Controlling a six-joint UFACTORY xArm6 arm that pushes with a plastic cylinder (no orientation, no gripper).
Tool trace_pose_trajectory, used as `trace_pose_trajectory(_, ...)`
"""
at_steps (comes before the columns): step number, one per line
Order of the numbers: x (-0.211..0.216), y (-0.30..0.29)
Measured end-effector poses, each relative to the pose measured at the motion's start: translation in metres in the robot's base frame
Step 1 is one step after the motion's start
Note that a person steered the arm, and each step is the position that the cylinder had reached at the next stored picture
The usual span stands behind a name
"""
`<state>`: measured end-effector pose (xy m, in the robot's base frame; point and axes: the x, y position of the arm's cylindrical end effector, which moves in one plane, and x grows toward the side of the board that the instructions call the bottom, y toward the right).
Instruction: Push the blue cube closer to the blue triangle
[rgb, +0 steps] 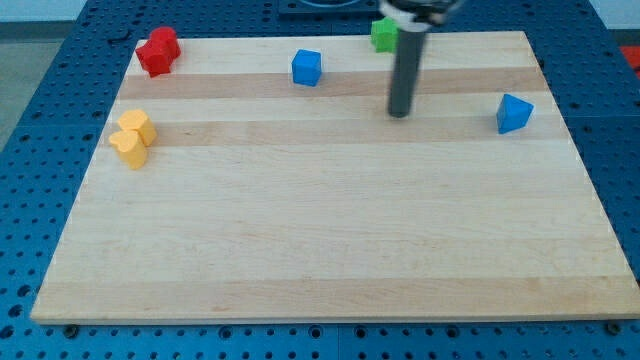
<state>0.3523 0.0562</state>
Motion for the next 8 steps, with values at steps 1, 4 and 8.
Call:
trace_pose_trajectory(1,-0.019,-0.076)
trace_pose_trajectory(4,-0.122,-0.199)
trace_pose_trajectory(8,-0.099,-0.106)
